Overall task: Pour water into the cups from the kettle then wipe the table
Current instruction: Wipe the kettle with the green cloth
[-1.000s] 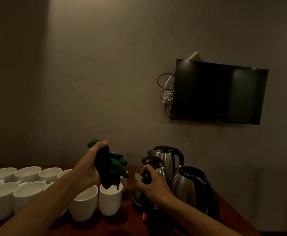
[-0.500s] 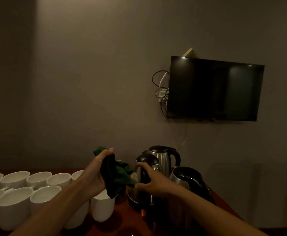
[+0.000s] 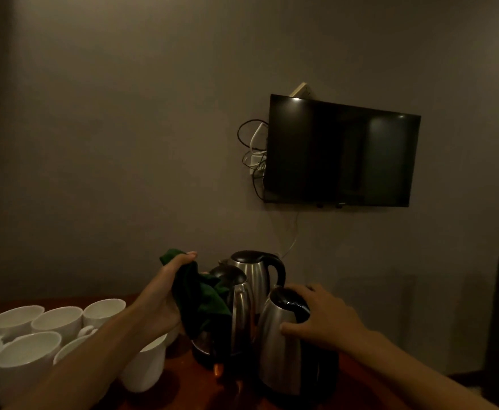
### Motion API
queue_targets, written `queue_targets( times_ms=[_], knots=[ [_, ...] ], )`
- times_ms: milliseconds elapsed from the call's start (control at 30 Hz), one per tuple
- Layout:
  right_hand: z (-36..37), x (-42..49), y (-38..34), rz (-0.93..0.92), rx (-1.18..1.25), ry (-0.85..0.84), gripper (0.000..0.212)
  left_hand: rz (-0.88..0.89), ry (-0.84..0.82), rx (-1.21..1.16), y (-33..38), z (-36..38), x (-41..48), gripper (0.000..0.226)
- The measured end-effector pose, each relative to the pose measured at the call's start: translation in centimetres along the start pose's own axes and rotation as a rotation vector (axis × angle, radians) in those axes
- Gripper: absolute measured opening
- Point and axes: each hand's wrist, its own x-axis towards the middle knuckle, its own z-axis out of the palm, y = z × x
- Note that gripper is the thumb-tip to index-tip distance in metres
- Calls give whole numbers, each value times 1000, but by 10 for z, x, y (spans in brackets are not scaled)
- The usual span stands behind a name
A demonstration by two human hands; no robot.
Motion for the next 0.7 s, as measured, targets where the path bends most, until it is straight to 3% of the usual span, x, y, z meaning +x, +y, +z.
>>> queue_targets(
  times_ms=[300,533,700],
  knots=[
    [15,32,6,42,97,61,83,-17,-64,-34,-4,13,14,31],
    [21,55,11,79,93,44,85,-37,-85,-30,-10,24,23,12],
    [25,65,11,103,89,64,84,-23,-96,40,-18,20,27,22]
  ],
)
